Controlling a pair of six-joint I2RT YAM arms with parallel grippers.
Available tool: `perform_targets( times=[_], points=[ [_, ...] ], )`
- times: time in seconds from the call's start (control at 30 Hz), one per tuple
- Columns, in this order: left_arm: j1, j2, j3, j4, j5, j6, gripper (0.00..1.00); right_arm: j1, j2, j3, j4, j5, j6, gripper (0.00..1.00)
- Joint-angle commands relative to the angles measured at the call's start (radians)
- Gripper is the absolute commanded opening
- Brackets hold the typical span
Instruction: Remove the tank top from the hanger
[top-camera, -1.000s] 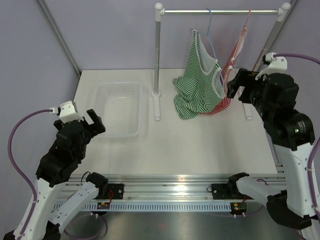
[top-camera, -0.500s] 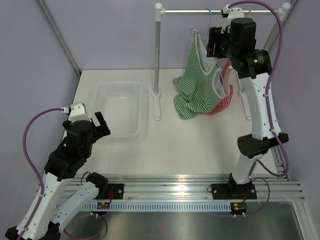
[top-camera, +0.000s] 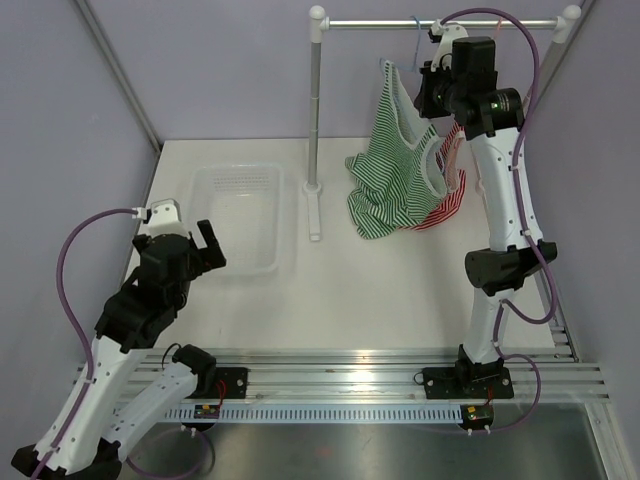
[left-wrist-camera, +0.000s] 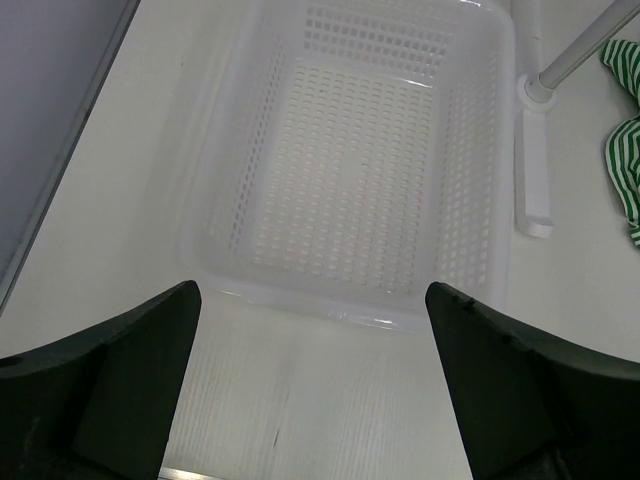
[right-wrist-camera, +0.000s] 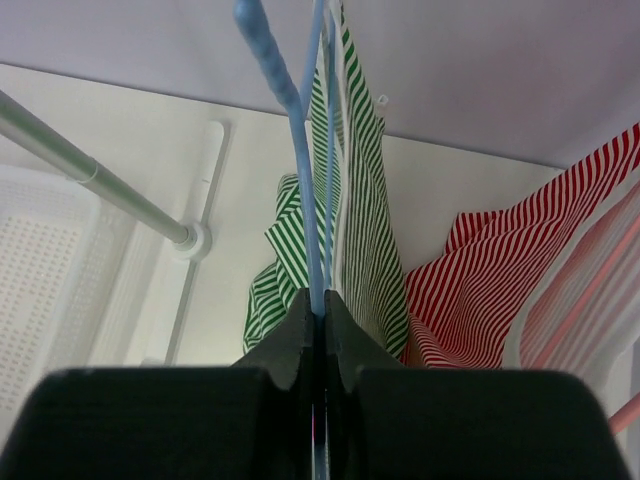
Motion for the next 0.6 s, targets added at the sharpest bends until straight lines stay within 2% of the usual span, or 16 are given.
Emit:
perform_targets(
  times=[0.0, 0.27, 0.4, 0.5, 0.57],
  points=[
    [0.007, 0.014, -0.005, 0.050, 0.030, 0.017, 0.99, 0.003, -0.038, 0.058, 0.036, -0.042, -0.005, 0.00],
    [0.012, 0.054, 0.063, 0.054, 0.143, 0.011, 0.99, 0.004, -0.102, 0.095, 0.088, -0.054, 0.018, 0.00],
    [0.010, 0.090, 0.121, 0.051, 0.205, 0.004, 0.99, 0.003, -0.150, 0.069, 0.092, -0.088, 0.083, 0.00],
    [0.006, 0.126, 0.194, 0.056, 0.252, -0.018, 0.99, 0.004, -0.216, -0.023, 0.088, -0.148, 0.112, 0.00],
    [-0.009, 0.147, 0.262, 0.068, 0.274, -0.042, 0.99, 0.004, -0.294, -0.148, 0.105, -0.169, 0.150, 0.00]
  ],
)
